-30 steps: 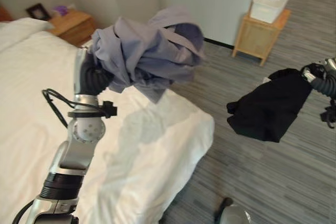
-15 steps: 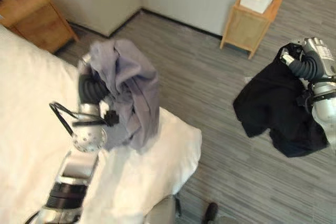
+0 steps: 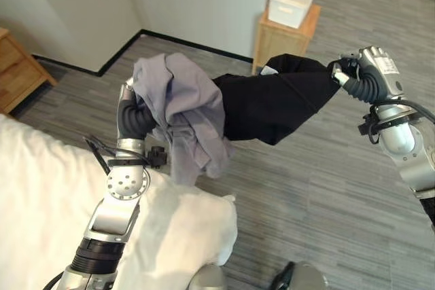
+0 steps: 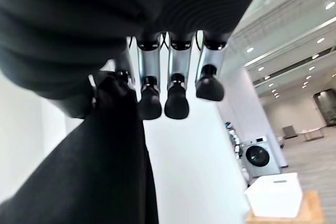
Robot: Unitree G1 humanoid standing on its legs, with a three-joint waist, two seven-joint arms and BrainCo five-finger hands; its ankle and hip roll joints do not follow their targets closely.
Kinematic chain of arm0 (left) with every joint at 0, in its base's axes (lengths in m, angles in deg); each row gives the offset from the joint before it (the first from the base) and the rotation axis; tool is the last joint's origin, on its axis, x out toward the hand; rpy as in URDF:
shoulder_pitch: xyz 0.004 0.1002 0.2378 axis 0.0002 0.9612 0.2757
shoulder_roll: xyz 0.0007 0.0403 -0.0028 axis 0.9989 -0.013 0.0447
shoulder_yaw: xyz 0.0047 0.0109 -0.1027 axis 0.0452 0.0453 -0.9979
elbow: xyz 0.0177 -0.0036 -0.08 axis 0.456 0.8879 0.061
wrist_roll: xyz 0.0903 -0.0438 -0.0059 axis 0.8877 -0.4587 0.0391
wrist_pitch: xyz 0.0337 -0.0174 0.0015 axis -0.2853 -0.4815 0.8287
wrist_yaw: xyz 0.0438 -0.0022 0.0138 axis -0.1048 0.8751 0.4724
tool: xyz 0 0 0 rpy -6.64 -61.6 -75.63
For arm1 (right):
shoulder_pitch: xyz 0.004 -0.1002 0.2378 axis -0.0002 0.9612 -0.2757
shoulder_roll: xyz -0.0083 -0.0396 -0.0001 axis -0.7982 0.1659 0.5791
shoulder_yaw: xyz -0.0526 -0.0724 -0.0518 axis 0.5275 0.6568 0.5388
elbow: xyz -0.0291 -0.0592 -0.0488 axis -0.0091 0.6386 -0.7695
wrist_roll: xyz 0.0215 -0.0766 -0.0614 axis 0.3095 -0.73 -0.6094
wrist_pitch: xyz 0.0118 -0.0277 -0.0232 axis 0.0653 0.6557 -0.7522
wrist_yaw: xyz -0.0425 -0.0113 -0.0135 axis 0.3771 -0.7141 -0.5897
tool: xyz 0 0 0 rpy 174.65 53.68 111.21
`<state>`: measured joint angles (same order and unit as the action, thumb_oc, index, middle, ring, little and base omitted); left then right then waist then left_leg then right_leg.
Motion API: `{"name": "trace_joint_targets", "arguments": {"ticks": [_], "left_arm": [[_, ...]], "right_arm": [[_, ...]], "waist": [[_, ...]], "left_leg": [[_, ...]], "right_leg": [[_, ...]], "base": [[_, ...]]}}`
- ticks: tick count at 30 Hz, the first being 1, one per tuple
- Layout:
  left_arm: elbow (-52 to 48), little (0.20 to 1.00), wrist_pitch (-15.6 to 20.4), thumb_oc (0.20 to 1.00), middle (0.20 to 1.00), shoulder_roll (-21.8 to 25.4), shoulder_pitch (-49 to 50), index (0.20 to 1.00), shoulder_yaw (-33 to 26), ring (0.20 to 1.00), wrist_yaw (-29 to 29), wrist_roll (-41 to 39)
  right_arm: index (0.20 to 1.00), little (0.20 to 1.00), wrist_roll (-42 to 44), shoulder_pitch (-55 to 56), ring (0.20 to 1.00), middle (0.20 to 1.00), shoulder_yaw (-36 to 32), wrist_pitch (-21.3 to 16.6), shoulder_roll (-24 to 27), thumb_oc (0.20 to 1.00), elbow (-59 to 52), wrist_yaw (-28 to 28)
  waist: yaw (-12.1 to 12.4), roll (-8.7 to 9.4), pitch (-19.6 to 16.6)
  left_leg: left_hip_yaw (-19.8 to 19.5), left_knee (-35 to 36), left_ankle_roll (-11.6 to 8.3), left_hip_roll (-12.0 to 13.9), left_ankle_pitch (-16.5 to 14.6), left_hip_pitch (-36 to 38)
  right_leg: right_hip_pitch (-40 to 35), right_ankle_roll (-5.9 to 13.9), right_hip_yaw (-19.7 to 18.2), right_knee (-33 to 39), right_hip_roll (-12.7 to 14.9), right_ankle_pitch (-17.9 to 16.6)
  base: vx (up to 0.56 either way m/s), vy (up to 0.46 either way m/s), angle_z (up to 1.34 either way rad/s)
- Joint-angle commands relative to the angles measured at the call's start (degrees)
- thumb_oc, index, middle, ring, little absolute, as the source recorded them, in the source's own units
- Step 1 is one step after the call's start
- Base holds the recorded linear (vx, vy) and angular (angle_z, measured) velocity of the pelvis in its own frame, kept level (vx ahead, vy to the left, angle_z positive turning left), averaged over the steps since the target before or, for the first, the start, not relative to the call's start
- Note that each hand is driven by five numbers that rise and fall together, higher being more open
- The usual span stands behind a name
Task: Pick up bed clothes into laundry basket.
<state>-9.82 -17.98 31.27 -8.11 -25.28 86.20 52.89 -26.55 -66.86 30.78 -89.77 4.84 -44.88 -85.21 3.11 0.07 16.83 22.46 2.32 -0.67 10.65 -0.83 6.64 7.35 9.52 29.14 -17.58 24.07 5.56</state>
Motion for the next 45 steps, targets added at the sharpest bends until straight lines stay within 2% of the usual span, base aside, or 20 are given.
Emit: {"name": "trace_joint_targets", "arguments": {"ticks": [1,3,7,8,9,12,14,17,19,22,27,29,31,32,33,36,39,41,43,45], "left_arm": [[-2.9,0.2,3.2,0.2,0.2,0.8,-0.4,0.2,-1.3,0.2,-0.2,-1.0],[-1.8,0.2,3.5,0.2,0.2,-0.4,-0.5,0.2,-1.4,0.2,-0.2,-0.6],[-0.8,0.2,3.6,0.2,0.2,-1.0,-0.6,0.2,-1.3,0.2,-0.8,0.2],[-1.1,0.2,3.5,0.2,0.2,-2.0,-0.2,0.2,-1.1,0.2,-1.3,-0.7],[-1.2,0.2,3.4,0.2,0.2,-2.0,-0.2,0.2,-1.1,0.2,-1.4,-0.7],[-1.6,0.2,3.6,0.2,0.2,-3.8,0.3,0.2,-0.9,0.2,-1.5,-2.6],[-1.3,0.2,3.6,0.2,0.2,-4.1,0.0,0.2,-0.4,0.2,-1.9,-3.6],[-1.1,0.2,3.4,0.2,0.2,-4.2,0.4,0.2,0.3,0.2,-2.6,-4.7],[-1.0,0.2,3.2,0.2,0.2,-3.7,1.1,0.2,0.4,0.2,-3.3,-5.2],[-1.3,0.2,3.1,0.2,0.2,-3.7,3.0,0.2,0.4,0.2,-3.3,-5.9],[-1.0,0.2,3.2,0.2,0.2,-4.2,4.8,0.2,0.1,0.2,-3.4,-8.1],[-1.4,0.2,3.1,0.2,0.2,-3.6,5.7,0.2,-0.4,0.2,-3.6,-8.1],[-2.0,0.2,2.7,0.2,0.2,-2.5,5.8,0.2,-0.5,0.2,-3.4,-7.3],[-2.0,0.2,2.7,0.2,0.2,-2.5,5.8,0.2,-0.5,0.2,-3.4,-7.3],[-1.2,0.2,2.3,0.2,0.2,-2.0,4.1,0.2,0.4,0.2,-1.9,-7.3],[0.3,0.2,2.7,0.2,0.2,-2.0,1.6,0.2,1.5,0.2,-0.9,-7.0],[1.3,0.2,3.0,0.2,0.2,-1.8,-0.7,0.2,2.4,0.2,-1.1,-6.2],[1.5,0.2,2.9,0.2,0.2,-2.4,-0.7,0.2,3.4,0.2,-2.1,-5.7],[1.7,0.2,2.8,0.2,0.2,-2.8,-0.7,0.2,3.9,0.2,-2.6,-5.7],[2.5,0.2,2.9,0.2,0.2,-3.3,-0.7,0.2,4.2,0.2,-3.5,-5.1]], "right_arm": [[0.2,0.2,-0.4,0.6,0.2,0.2,-3.7,0.2,0.3,0.2,-0.4,-1.4],[0.2,0.2,-0.6,1.7,0.2,0.2,-4.0,0.5,0.4,0.2,-1.0,-1.5],[0.2,0.2,-1.5,1.7,0.2,0.2,-3.6,0.2,1.1,0.2,-1.3,-1.3],[0.2,0.2,-1.1,2.1,0.2,0.2,-4.0,0.1,1.2,0.2,-1.7,-0.9],[0.2,0.2,-1.1,2.2,0.2,0.2,-4.1,0.1,1.2,0.2,-1.7,-0.9],[0.2,0.2,-1.1,1.3,0.2,0.2,-4.5,0.0,2.1,0.2,-3.0,-1.3],[0.2,0.2,-0.4,0.1,0.2,0.2,-3.9,0.0,2.2,0.2,-3.2,-1.1],[0.2,0.2,1.0,0.6,0.2,0.2,-3.8,-0.4,1.7,0.2,-3.8,-0.8],[0.2,0.2,1.3,0.7,0.2,0.2,-3.5,-0.8,1.7,0.2,-4.0,-0.2],[0.2,0.2,1.3,-0.6,0.2,0.2,-1.7,-1.3,1.8,0.2,-3.6,-0.1],[0.2,0.2,0.7,-2.8,0.2,0.2,1.2,-0.9,-0.5,0.2,-2.8,0.3],[0.2,0.2,-1.0,-3.1,0.2,0.2,2.2,-1.0,-1.8,0.2,-2.5,0.2],[0.2,0.2,-2.9,-3.1,0.2,0.2,3.2,-1.1,-3.3,0.2,-2.4,0.1],[0.2,0.2,-2.9,-3.1,0.2,0.2,3.2,-1.1,-3.3,0.2,-2.4,0.1],[0.2,0.2,-3.4,-3.6,0.2,0.2,3.4,-0.5,-4.3,0.2,-2.4,0.1],[0.2,0.2,-3.3,-4.2,0.2,0.2,3.1,-0.5,-4.3,0.2,-2.4,-0.6],[0.2,0.2,-3.0,-3.0,0.2,0.2,0.7,-0.5,-2.9,0.2,-3.3,-1.2],[0.2,0.2,-2.5,-0.5,0.2,0.2,-1.1,-0.3,-2.4,0.2,-3.5,-1.3],[0.2,0.2,-2.5,1.1,0.2,0.2,-2.1,-0.2,-2.3,0.2,-3.7,-1.2],[0.2,0.2,-2.5,3.5,0.2,0.2,-3.7,-0.2,-2.3,0.2,-4.8,-1.3]], "waist": [[-0.5,1.32,-4.9],[-2.8,1.79,-4.9],[-3.1,2.38,-5.7],[-2.5,3.08,-6.2],[-2.7,3.08,-6.0],[-0.8,3.63,-3.5],[0.3,4.24,-2.4],[1.8,4.02,-2.1],[2.4,2.5,-2.6],[4.2,1.08,-3.8],[7.6,0.37,-5.2],[8.8,1.59,-6.6],[9.6,2.81,-6.7],[9.6,2.81,-6.7],[7.3,2.38,-4.8],[5.1,1.05,-3.4],[2.2,0.77,-2.6],[-0.3,2.17,-2.8],[-1.3,2.53,-3.2],[-3.5,3.1,-3.4]], "left_leg": [[-3.5,2.7,-3.52,-2.7,-4.7,0.1],[-5.5,2.7,-4.28,-3.8,-8.3,4.2],[-6.2,2.7,-4.13,-4.9,-12.2,9.6],[-5.7,-4.9,-5.75,-4.1,-12.9,10.7],[-6.0,-6.4,-5.9,-3.7,-13.6,10.1],[-7.9,-34.0,-8.67,1.1,-7.0,-2.7],[-7.7,-40.1,-8.54,1.9,-5.7,-10.1],[-6.7,-30.0,-6.24,1.0,-7.7,-13.8],[-7.6,-18.1,-6.02,-0.4,-5.3,-13.4],[-8.5,1.4,-6.46,0.2,0.8,-14.1],[-10.7,2.7,-8.25,1.7,3.7,-20.3],[-9.8,2.7,-7.49,1.3,6.0,-19.1],[-8.1,2.7,-4.92,0.0,4.9,-15.5],[-8.1,2.7,-4.92,0.0,4.9,-15.5],[-8.2,2.7,-3.15,-0.5,3.0,-11.2],[-8.6,2.7,-2.96,-0.1,2.6,-9.8],[-9.3,2.7,-4.51,-0.3,0.9,-7.6],[-11.2,2.7,-4.76,-2.5,-2.5,-5.7],[-12.4,2.7,-4.59,-3.5,-3.3,-4.9],[-13.7,2.7,-4.62,-4.8,-5.9,-1.5]], "right_leg": [[-5.0,0.82,-4.9,11.4,-7.7,-4.0],[-0.4,2.57,-9.0,20.0,-9.1,-8.7],[-0.9,2.08,-7.7,21.6,-9.3,-10.4],[-5.6,1.23,-6.2,22.3,-9.6,-10.2],[-5.9,1.16,-5.9,22.4,-9.6,-10.1],[-12.6,-2.77,-3.2,22.6,-10.3,-7.1],[-14.5,-4.01,-2.7,22.6,-10.8,-4.9],[-16.3,-3.24,-3.0,22.6,-11.2,-3.0],[-16.9,-2.09,-3.5,22.6,-12.7,-1.7],[-18.3,-1.27,-4.5,22.6,-13.8,1.3],[-23.7,-0.75,-7.1,22.6,-15.6,5.6],[-26.2,-0.86,-8.2,22.6,-15.4,4.8],[-25.0,0.39,-9.4,12.8,-13.2,4.1],[-25.0,0.39,-9.4,12.8,-13.2,4.1],[-17.4,1.68,-12.3,-4.2,-10.9,1.1],[-8.5,1.54,-15.5,-14.0,-11.9,-2.1],[-3.5,0.48,-14.9,-6.7,-10.9,-0.5],[-4.2,-0.52,-18.0,4.6,-13.1,1.6],[-4.2,-0.77,-19.9,10.2,-14.5,0.0],[-2.4,0.92,-20.1,20.5,-13.5,-6.1]], "base": [[0.48,-0.16,0.18],[0.51,-0.136,0.55],[0.43,-0.139,0.35],[0.44,-0.198,-0.05],[0.39,-0.246,0.15],[0.2,-0.257,0.15],[0.22,-0.172,0.21],[0.31,0.0,0.24],[0.37,0.122,0.22],[0.46,0.148,0.07],[0.46,0.083,-0.23],[0.47,0.114,-0.17],[0.33,0.122,-0.4],[0.37,0.226,-0.58],[0.33,0.234,-0.25],[0.26,0.161,0.34],[0.36,-0.034,0.8],[0.43,-0.107,0.38],[0.36,-0.067,0.85],[0.5,-0.135,1.12]]}}
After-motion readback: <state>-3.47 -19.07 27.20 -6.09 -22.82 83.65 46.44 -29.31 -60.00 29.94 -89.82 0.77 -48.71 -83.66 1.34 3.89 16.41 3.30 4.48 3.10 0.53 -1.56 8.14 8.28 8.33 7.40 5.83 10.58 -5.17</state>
